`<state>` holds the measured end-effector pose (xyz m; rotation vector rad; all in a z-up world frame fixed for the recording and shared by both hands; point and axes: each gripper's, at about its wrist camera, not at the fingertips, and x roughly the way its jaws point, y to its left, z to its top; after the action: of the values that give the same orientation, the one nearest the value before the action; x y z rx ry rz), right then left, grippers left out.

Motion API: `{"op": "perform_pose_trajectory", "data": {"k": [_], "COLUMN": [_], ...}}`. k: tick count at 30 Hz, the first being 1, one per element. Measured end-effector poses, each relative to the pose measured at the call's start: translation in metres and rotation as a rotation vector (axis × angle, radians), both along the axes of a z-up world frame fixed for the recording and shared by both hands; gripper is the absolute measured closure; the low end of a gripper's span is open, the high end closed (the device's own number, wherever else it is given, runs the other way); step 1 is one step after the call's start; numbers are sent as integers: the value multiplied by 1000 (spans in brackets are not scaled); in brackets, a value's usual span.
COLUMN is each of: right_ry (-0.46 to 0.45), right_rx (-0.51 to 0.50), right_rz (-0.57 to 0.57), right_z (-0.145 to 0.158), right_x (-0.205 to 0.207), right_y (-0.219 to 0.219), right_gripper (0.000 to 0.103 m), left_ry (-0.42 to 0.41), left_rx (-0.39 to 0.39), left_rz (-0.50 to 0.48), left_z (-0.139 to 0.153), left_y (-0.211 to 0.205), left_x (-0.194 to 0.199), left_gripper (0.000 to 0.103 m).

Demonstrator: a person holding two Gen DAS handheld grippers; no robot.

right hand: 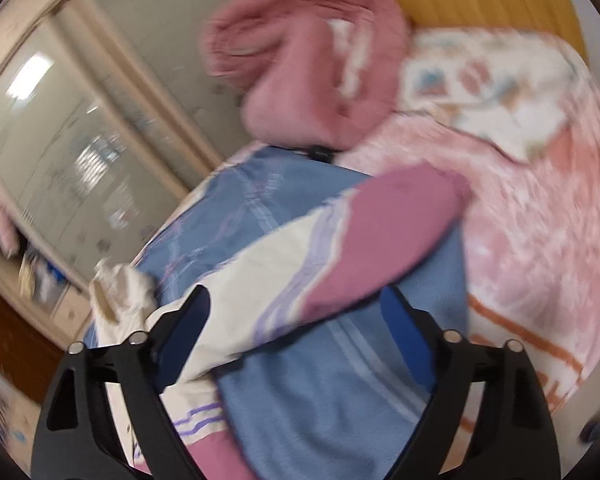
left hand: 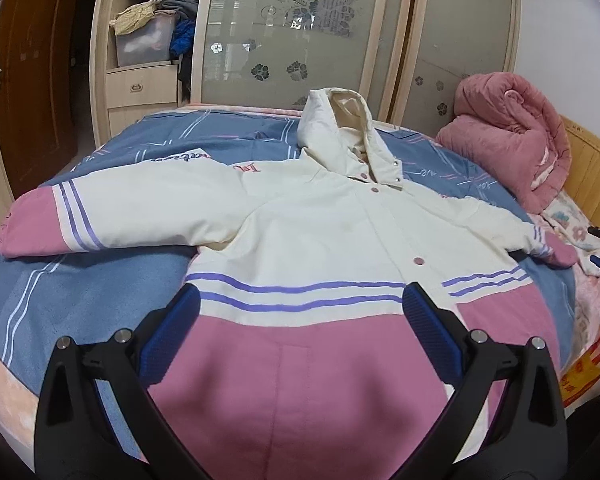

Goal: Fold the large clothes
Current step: 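Reach the right tool to the pink sleeve cuff and grasp it, then lift the sleeve with the right tool, fold it across the chest, release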

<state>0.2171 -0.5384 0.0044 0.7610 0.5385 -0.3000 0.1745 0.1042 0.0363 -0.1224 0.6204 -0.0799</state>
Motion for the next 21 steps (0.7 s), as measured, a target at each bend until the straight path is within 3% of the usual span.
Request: {"op": "perform_pose_trajectory", "data": {"k": [7, 12, 21], "right_ry": [-3, 40, -17], "right_rx": [236, 294, 387], "right_rz": [-62, -130, -272], "right_z": [-49, -66, -92], "right_x": [22, 30, 41], "right_y": [-45, -57, -93], "right_gripper": [39, 41, 45], "left_ry": [23, 22, 63], "left_rx": [-100, -100, -82], "left_rz": [-4, -27, -46], "left_z": [-3, -3, -18], "left_y": [5, 1, -5], "left_x": [10, 10, 20], "left_gripper": [2, 2, 2]}}
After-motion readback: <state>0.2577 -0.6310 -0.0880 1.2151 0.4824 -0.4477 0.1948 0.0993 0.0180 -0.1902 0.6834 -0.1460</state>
